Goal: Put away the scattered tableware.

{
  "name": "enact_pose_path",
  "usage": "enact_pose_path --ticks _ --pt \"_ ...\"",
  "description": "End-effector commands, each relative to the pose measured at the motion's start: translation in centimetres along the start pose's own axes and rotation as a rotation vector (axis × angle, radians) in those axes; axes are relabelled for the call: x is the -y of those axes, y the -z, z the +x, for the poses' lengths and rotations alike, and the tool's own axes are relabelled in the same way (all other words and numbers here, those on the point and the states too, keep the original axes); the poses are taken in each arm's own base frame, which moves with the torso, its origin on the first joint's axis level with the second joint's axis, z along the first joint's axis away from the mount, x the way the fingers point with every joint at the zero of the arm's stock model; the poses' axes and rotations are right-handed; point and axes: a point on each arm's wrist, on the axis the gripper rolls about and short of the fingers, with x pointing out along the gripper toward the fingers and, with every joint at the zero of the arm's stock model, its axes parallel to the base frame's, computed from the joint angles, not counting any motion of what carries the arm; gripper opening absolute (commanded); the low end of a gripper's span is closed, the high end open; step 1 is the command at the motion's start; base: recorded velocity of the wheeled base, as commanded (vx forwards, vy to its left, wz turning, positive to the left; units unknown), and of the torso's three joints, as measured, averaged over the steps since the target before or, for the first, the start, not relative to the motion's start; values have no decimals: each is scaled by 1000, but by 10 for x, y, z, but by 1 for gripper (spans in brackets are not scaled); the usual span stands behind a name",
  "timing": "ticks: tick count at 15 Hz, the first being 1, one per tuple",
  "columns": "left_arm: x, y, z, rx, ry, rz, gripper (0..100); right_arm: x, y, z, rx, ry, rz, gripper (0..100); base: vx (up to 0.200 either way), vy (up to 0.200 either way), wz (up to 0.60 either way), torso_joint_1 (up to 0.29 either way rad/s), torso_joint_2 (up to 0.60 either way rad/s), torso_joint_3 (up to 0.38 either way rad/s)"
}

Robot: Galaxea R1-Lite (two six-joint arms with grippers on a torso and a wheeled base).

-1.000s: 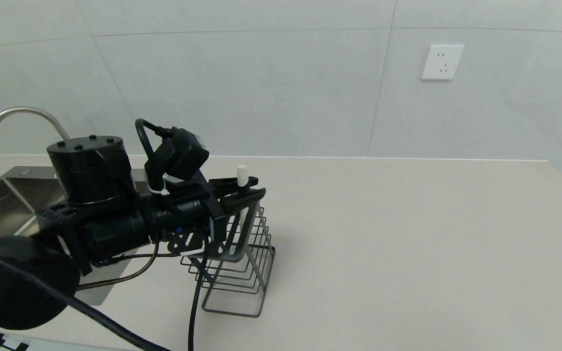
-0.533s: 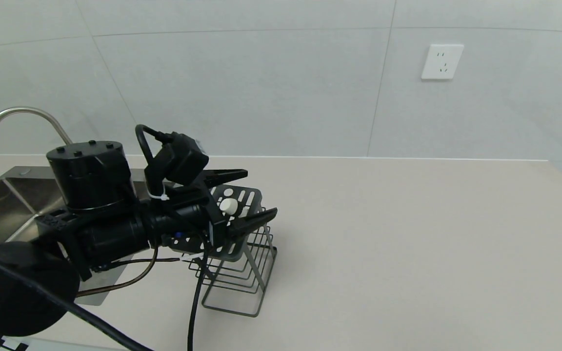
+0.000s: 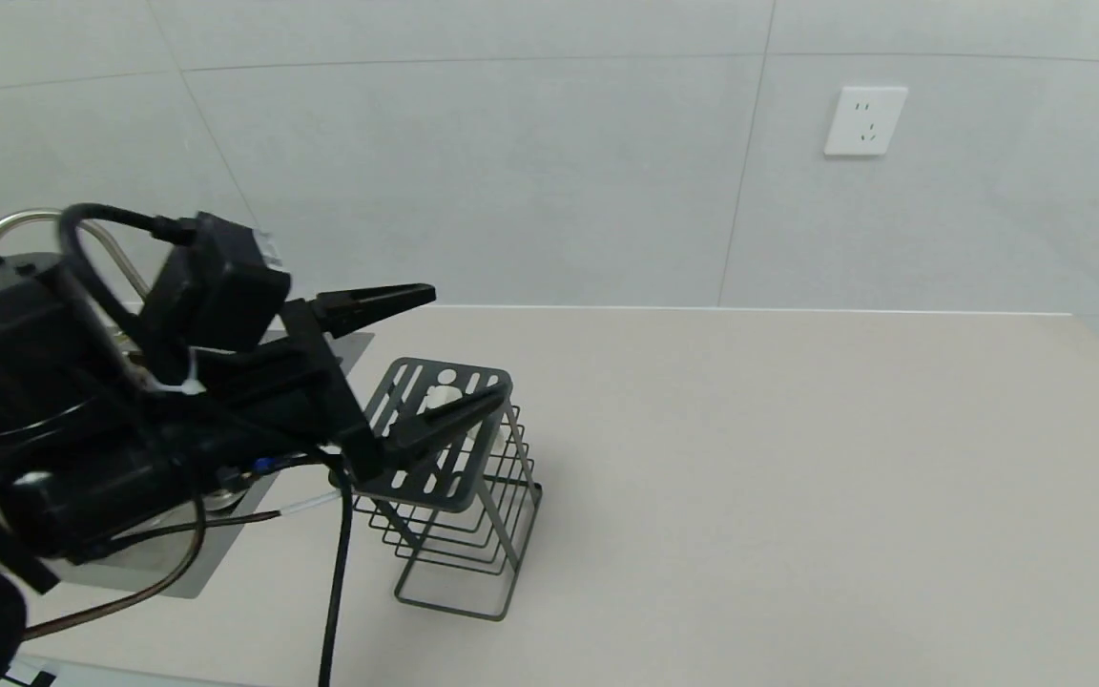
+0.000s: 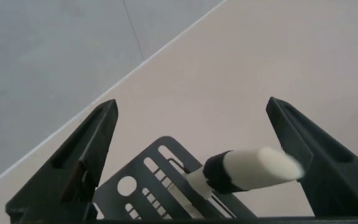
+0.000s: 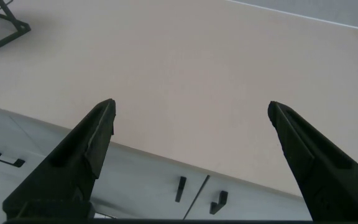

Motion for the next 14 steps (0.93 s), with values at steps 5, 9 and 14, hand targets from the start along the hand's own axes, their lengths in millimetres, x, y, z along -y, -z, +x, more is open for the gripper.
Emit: enact_pose_path --ticks 5,9,14 --pt "82 -29 -164 188 -200 120 100 0 0 0 2 0 3 100 0 0 0 0 0 0" --pt "132 19 -209 151 -286 10 100 0 0 0 2 0 1 100 0 0 0 0 0 0" --pt "173 77 -231 -168 -467 -172 100 -1 1 -1 13 10 2 100 0 0 0 0 0 0"
